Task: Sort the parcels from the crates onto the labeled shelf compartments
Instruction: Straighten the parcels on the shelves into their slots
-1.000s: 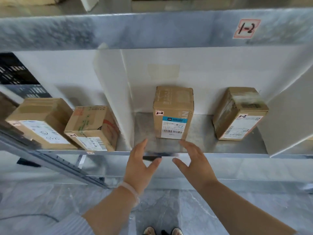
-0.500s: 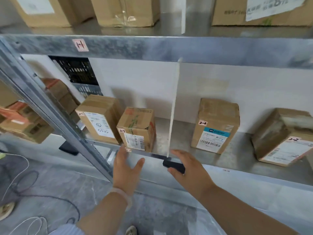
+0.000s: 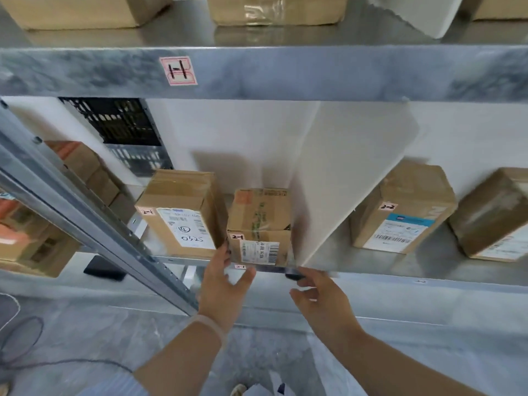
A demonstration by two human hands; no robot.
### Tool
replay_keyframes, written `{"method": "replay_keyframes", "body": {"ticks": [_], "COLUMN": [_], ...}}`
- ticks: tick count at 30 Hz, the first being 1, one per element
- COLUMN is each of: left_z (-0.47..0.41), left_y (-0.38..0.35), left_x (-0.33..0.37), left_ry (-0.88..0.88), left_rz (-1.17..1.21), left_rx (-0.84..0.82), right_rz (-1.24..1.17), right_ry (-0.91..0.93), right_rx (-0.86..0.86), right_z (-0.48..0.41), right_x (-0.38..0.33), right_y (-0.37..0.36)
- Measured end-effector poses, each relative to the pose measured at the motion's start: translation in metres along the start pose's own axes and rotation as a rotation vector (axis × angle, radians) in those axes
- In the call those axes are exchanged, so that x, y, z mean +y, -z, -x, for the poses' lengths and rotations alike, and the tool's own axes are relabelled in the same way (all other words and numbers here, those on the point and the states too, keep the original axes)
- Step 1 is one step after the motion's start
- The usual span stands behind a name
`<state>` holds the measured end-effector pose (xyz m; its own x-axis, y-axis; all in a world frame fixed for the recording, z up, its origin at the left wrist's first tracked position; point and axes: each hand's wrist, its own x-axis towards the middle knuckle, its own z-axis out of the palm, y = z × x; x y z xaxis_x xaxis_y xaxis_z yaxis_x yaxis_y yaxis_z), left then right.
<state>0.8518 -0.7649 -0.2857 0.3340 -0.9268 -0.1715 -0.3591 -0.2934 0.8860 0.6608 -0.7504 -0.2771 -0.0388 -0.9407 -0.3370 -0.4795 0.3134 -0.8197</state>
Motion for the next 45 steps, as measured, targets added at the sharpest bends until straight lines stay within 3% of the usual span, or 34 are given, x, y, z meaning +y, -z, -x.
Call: {"method": "replay_keyframes", "body": {"ticks": [6,11,15,45], "left_z": [-0.014,-0.02,-0.02,-0.025], "left_y": [0.003,0.001,0.001,0.007], "left_x": [-0.007,-0.007,-0.004,-0.007], "left_ry": [-0.056,-0.102,-0.122,-0.199], "left_rz": [0.015,-0.018,-0.036,-0.012], "left_rx": [-0.053,-0.097,-0.134,-0.185], "right_rz": [-0.03,0.297,0.424,0.555], "right_ry": [-0.095,-0.007,0.043,-0.028], "right_rx": [0.22,0.171,0.187,0.245], "right_z": [-0.011,-0.023,-0.028,-0.017], "right_x": [-0.019,-0.045,-0.066,-0.08], "right_y": [0.01,0.034,0.039,0.052]}}
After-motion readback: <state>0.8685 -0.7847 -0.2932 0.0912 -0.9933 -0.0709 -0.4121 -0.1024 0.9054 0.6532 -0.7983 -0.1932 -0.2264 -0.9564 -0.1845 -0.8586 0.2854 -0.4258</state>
